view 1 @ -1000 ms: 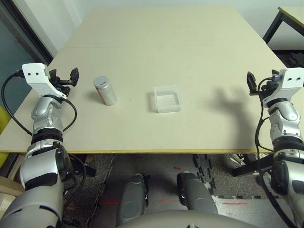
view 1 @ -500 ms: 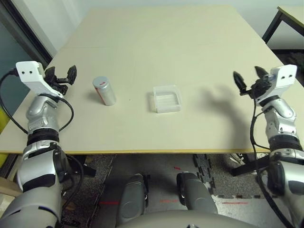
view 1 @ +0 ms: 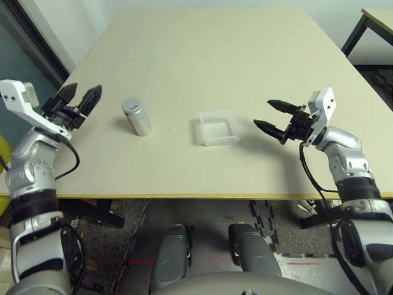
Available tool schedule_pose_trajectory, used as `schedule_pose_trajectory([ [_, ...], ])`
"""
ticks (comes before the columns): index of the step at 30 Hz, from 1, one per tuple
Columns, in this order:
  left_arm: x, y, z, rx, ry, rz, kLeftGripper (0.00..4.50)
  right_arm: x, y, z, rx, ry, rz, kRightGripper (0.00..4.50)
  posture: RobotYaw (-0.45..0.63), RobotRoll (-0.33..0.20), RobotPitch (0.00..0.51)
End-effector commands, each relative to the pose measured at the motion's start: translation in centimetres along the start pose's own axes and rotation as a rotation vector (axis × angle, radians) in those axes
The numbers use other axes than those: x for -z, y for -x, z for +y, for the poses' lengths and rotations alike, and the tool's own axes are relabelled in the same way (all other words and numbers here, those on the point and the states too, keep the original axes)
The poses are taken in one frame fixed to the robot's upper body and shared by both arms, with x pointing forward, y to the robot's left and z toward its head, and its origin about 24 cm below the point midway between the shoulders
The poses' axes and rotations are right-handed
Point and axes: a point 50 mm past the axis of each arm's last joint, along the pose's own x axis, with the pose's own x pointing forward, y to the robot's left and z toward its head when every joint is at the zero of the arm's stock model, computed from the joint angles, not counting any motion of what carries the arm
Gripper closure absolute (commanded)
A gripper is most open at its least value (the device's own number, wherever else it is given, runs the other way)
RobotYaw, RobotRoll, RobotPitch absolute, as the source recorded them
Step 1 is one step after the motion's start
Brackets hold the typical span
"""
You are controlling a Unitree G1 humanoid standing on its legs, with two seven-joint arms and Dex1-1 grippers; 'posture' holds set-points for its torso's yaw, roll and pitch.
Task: Pour the medicine from the bottle into the box.
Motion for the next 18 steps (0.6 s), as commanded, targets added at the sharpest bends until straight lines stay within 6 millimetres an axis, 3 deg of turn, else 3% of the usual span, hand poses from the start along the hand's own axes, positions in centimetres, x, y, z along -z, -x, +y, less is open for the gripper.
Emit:
schedule_pose_trajectory([
  [1, 0.3, 0.9, -1.0, 0.037, 0.007, 0.019, 0.04, -0.1, -0.3, 0.4, -0.056, 0.010, 0.024, 0.00, -0.07, 0.000, 0.117],
  [8, 2.4, 1.6, -1.9, 0.083, -0.049, 0.114, 0.04, 0.0, -0.8, 0.4, -0.084, 0.021, 0.042, 0.00, -0.06, 0.000, 0.121],
  [18, 5.0, -0.4, -1.6, 0.079, -0.158, 0.160, 0.04, -0.1, -1.1, 0.6, -0.092, 0.028, 0.041, 0.00, -0.09, 0.000, 0.124],
])
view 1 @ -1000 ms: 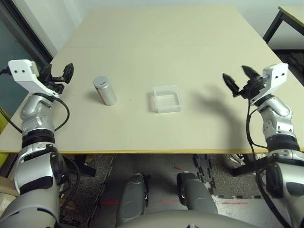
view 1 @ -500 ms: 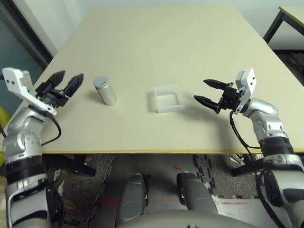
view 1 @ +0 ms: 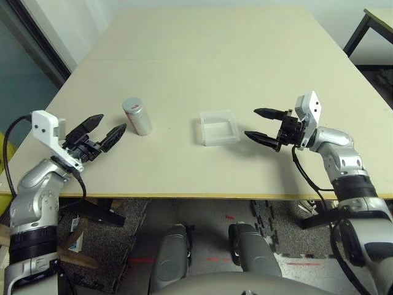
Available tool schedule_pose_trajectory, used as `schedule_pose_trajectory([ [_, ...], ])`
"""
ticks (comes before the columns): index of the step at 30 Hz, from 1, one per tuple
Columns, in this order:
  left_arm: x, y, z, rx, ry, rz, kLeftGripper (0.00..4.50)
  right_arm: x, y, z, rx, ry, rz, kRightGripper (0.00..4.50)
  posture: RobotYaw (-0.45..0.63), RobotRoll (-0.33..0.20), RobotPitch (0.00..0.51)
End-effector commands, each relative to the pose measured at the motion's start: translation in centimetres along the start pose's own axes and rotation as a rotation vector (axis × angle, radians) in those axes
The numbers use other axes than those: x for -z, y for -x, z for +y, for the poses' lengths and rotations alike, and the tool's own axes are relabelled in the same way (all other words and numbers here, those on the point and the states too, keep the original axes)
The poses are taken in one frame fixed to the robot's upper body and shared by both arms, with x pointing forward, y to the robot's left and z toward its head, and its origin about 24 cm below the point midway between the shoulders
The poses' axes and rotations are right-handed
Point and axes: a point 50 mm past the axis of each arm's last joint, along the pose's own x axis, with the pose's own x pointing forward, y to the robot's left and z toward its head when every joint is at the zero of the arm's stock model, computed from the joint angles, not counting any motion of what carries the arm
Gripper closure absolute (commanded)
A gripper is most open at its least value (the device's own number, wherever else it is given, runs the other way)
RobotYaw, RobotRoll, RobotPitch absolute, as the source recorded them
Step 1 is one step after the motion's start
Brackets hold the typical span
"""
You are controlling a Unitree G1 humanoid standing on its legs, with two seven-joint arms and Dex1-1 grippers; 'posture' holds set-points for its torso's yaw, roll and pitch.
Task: Pour the medicine from the bottle into the box.
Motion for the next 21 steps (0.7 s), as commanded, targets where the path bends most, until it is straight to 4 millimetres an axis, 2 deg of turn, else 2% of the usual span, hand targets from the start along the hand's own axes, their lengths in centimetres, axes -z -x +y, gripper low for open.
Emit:
schedule_pose_trajectory([
  [1, 0.9, -0.6, 0.1, -0.012, -0.027, 0.009, 0.04, -0.2, 0.1, 0.0, -0.003, 0.016, 0.007, 0.00, -0.10, 0.000, 0.123],
  [21, 2.6, -4.6, 0.1, -0.003, -0.038, -0.013, 0.04, 0.0, 1.1, -0.1, 0.037, 0.023, 0.016, 0.00, -0.14, 0.000, 0.117],
])
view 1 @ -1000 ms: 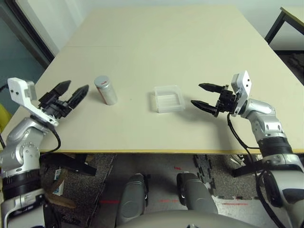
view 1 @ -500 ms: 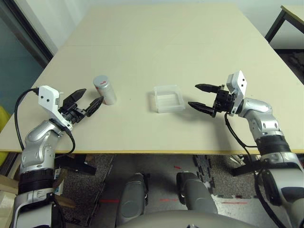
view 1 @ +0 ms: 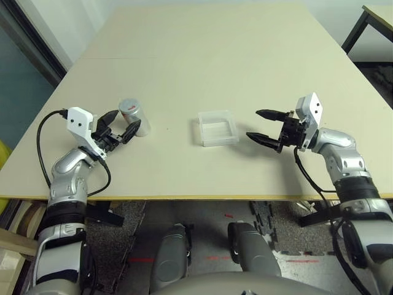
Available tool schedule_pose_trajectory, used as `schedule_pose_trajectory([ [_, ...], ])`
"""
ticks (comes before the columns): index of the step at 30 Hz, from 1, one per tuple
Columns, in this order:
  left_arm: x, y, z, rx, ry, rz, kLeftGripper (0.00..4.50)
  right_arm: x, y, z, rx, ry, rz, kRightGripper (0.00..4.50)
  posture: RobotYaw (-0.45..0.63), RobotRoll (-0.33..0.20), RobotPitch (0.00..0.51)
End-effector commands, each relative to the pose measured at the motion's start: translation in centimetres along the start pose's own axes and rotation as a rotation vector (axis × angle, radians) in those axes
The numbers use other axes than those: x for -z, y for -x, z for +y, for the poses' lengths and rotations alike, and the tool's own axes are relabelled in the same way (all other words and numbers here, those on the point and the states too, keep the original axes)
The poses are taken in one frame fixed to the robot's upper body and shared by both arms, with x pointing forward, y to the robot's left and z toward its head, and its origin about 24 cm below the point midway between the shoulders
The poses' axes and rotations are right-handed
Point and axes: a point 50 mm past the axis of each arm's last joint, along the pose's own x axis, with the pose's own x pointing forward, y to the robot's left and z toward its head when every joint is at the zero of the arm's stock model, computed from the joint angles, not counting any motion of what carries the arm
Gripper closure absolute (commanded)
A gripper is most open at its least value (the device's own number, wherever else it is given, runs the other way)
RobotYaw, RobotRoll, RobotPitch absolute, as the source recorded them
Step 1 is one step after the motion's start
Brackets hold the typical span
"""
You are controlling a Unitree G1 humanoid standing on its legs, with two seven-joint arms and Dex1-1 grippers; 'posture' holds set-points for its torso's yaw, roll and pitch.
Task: Pour the medicine from the bottle into the box.
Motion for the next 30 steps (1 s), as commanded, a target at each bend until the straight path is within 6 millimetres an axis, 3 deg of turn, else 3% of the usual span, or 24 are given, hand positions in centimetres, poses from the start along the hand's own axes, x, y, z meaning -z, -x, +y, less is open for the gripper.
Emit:
schedule_pose_trajectory([
  [1, 0.5, -0.6, -0.1, 0.008, -0.015, 0.014, 0.04, -0.1, 0.3, 0.1, 0.009, 0.013, -0.005, 0.00, -0.14, 0.000, 0.117],
  [30, 0.6, -4.0, -0.5, 0.024, -0.027, -0.001, 0.04, 0.1, 1.1, 0.2, 0.042, 0.022, 0.004, 0.00, -0.19, 0.000, 0.114],
])
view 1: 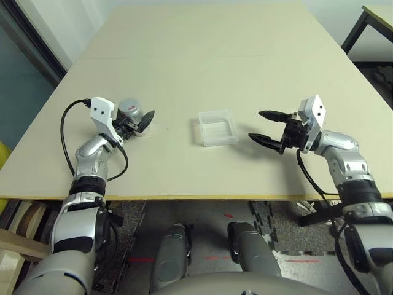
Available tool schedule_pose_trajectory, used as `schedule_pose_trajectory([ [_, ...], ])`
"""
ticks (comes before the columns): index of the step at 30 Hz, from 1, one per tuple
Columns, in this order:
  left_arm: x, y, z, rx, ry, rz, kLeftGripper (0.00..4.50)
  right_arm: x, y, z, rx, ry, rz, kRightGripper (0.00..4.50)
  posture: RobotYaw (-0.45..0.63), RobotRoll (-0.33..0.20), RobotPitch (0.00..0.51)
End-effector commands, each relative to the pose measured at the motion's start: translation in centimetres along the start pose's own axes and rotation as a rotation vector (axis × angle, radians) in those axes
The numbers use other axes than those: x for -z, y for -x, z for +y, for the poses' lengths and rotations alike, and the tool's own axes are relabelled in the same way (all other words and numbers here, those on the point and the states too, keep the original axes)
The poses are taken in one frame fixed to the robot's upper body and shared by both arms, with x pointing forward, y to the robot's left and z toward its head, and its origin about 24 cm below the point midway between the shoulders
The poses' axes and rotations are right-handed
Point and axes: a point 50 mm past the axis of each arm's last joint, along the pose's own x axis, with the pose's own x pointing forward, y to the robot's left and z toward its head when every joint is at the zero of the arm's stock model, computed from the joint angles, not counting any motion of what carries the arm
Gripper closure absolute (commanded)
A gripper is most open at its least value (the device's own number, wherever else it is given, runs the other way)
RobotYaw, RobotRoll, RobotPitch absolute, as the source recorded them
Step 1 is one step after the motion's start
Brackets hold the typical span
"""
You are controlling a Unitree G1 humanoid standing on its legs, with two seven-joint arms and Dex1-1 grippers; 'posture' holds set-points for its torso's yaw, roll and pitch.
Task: Pour the medicine from the bottle into the box.
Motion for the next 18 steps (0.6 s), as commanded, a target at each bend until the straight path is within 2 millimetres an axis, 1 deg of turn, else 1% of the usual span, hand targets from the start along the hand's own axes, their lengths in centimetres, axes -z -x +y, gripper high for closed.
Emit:
schedule_pose_trajectory([
  [1, 0.28, -0.07, -0.05, 0.004, -0.010, 0.018, 0.04, -0.35, 0.48, -0.07, 0.012, 0.024, -0.003, 0.00, -0.19, 0.000, 0.114],
  [2, 0.28, -0.07, -0.05, 0.004, -0.010, 0.017, 0.04, -0.36, 0.49, -0.06, 0.013, 0.024, -0.003, 0.00, -0.19, 0.000, 0.114],
  [4, 0.28, -0.07, -0.01, 0.001, -0.007, 0.015, 0.29, -0.40, 0.51, -0.07, 0.013, 0.025, -0.003, 0.00, -0.19, 0.000, 0.114],
  [5, 0.29, -0.06, 0.00, 0.000, -0.007, 0.015, 0.50, -0.41, 0.51, -0.06, 0.013, 0.025, -0.003, 0.00, -0.19, 0.000, 0.115],
  [6, 0.31, -0.05, 0.03, -0.002, -0.007, 0.016, 0.77, -0.43, 0.51, -0.07, 0.014, 0.025, -0.004, 0.00, -0.19, 0.000, 0.115],
  [9, 0.47, 0.10, 0.15, -0.010, -0.008, 0.026, 1.82, -0.51, 0.47, -0.07, 0.014, 0.026, -0.006, 0.00, -0.19, 0.000, 0.115],
  [18, 0.79, 0.60, 0.38, -0.009, 0.002, 0.050, 1.82, -0.60, 0.43, 0.00, 0.018, 0.022, -0.014, 0.00, -0.18, 0.000, 0.117],
])
